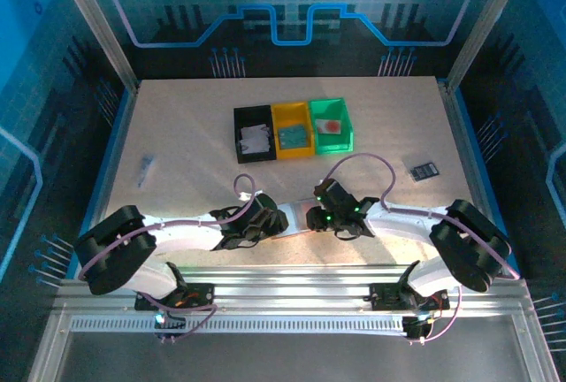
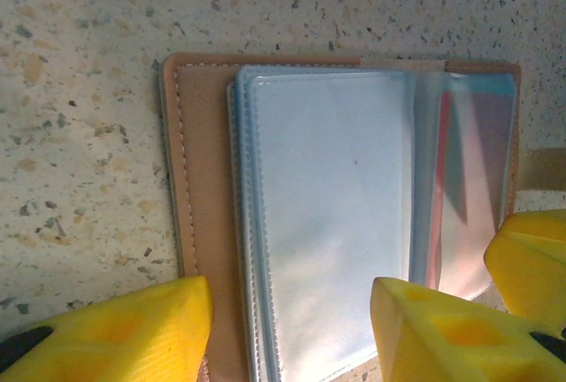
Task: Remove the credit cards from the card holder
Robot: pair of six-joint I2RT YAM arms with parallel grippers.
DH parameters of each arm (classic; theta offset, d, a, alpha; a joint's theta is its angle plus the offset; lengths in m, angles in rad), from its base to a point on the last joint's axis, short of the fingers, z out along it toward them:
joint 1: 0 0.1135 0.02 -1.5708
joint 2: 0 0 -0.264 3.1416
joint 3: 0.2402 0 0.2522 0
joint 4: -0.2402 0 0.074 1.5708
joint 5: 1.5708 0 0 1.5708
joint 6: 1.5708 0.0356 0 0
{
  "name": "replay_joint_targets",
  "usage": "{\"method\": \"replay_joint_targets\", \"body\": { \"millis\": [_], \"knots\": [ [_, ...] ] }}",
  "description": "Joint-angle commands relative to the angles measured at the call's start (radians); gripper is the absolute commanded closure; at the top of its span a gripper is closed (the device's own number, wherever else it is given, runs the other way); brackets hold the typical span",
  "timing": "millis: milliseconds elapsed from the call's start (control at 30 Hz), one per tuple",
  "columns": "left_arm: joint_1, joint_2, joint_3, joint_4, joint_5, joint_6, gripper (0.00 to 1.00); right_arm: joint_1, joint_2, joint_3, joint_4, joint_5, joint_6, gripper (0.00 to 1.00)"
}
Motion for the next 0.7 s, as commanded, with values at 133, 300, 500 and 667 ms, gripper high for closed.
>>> {"method": "replay_joint_targets", "body": {
  "millis": [133,300,500,667],
  "knots": [
    [-0.007,0.039,-0.033,-0.025,0.036,-0.02,0.48,0.012,-0.029,0.022,-0.053,0.031,-0.019,0.69],
    [-0.007,0.037,-0.033,-0.025,0.036,-0.022,0.48,0.011,0.008,0.025,-0.036,0.004,-0.014,0.69],
    [-0.007,0.036,-0.036,-0.025,0.038,-0.021,0.48,0.011,0.049,0.024,-0.004,-0.032,-0.001,0.7],
    [-0.007,0.039,-0.037,-0.023,0.039,-0.021,0.48,0.011,0.037,0.02,0.005,-0.042,-0.001,0.74]
  ]
}}
